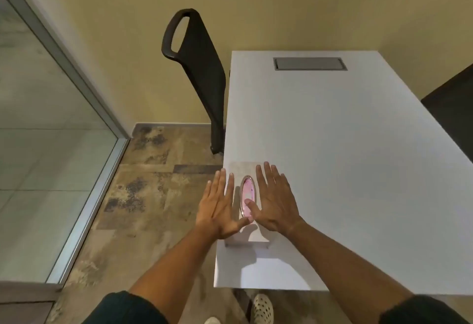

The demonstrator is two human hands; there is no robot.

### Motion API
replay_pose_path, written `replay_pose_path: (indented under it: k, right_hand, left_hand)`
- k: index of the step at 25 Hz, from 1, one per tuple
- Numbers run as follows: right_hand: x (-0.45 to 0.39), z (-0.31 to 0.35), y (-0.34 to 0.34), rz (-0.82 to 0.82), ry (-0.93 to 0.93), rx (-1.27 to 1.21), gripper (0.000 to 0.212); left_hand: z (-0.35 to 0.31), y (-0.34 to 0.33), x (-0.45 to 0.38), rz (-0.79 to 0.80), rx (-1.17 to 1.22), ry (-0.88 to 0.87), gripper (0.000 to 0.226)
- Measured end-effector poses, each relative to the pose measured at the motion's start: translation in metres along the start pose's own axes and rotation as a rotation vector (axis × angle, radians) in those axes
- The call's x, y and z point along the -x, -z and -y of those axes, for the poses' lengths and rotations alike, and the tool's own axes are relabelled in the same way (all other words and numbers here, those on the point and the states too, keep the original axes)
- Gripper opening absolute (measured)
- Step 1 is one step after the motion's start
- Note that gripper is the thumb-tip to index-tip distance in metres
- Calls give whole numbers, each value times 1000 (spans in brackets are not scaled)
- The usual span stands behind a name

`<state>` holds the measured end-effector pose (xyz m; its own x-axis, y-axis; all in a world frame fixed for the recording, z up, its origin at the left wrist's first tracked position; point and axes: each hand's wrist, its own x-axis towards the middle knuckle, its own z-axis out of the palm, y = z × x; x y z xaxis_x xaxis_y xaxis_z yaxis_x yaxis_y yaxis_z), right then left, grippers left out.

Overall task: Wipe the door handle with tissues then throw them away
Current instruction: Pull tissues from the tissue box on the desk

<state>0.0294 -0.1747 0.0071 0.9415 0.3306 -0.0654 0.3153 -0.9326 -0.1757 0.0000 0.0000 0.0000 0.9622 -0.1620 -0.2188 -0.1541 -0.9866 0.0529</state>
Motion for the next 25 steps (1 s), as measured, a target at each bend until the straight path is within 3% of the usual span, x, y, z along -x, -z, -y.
replay_pose_path:
  k: [5, 10, 16, 25]
  right_hand:
    - [1, 1, -19, 81, -8, -71, 72]
    - [-10, 8, -14, 61, 16, 0, 41]
    - [-18, 13, -12, 77, -16, 89, 37]
    - [-31, 22, -17, 127, -45, 167, 51]
  left_hand:
    - [-9, -28, -11, -2, 72, -19, 115]
    - [-11, -43, -17, 16, 81, -66, 112]
    - [-12, -39, -18, 11, 126, -73, 109]
    - [-13, -40, -19, -7, 124, -85, 106]
